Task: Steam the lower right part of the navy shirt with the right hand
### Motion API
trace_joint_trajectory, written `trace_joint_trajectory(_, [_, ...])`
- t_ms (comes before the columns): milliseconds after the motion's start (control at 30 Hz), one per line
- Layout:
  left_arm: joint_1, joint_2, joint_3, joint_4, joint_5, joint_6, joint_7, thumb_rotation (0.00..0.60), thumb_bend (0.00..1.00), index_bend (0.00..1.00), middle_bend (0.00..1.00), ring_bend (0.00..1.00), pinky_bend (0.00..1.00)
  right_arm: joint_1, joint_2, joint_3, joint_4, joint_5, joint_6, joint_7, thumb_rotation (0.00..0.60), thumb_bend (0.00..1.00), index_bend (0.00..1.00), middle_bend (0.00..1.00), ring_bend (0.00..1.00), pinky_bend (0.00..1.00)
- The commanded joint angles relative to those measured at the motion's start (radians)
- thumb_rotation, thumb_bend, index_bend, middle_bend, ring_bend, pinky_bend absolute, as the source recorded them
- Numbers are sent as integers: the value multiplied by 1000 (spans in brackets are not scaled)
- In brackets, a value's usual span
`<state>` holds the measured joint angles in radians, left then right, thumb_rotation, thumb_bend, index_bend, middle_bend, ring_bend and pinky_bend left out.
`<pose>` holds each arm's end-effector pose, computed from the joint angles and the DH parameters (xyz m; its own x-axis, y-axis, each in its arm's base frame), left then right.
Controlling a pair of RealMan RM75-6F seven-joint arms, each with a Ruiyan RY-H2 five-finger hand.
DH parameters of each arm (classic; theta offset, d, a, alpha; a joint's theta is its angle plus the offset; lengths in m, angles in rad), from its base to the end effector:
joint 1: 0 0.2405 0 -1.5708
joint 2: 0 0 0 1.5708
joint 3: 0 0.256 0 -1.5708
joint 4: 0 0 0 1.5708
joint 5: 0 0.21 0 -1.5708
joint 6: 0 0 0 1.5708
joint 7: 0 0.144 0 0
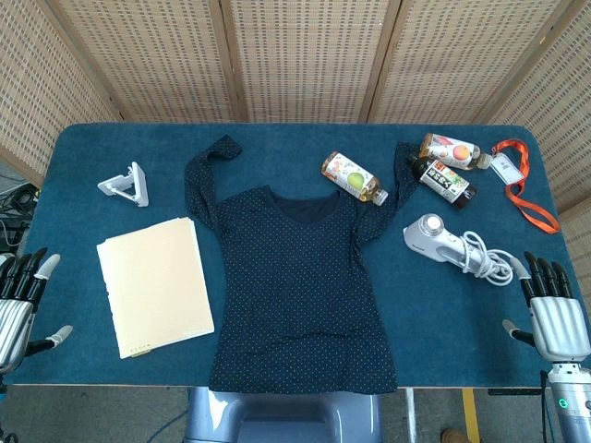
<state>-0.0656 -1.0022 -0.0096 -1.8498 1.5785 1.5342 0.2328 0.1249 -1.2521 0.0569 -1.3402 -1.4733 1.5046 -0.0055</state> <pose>-0.2652 0.1636 0.1729 0.4997 -0.0085 0.8662 0.8636 -0.0731 -0.4989 -0.3449 -0.1993 0.1488 0.5181 0.0540 0.8536 -0.8549 0.0036 0.5187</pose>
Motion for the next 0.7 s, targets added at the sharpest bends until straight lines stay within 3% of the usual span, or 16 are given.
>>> trace_joint_trajectory(33, [0,-3,3,3,3,-4,4,600,0,0,0,0,0,-2,0,1,-4,-2,1,0,600,0,0,0,0,0])
trace_joint_trajectory(200, [2,-6,0,6,5,3,6,600,0,0,0,0,0,12,-8,10,-16,-5,-12,-7,600,0,0,0,0,0])
trace_joint_trajectory(367, [-2,-8,-7,8,-13,-4,1,600,0,0,0,0,0,89,-29,42,-13,12,-114,-66,600,12,0,0,0,0])
trace_joint_trajectory(433, [-5,-9,-14,10,-27,-9,0,600,0,0,0,0,0,134,-44,63,-3,40,-187,-95,600,86,0,0,0,0])
trace_joint_trajectory(567, [-12,-11,-22,17,-55,-26,5,600,0,0,0,0,0,220,-85,110,29,125,-326,-173,600,343,0,0,0,0])
trace_joint_trajectory(700, [-20,-16,-31,20,-80,-42,12,600,0,0,0,0,0,278,-137,145,82,183,-392,-251,600,402,0,0,0,0])
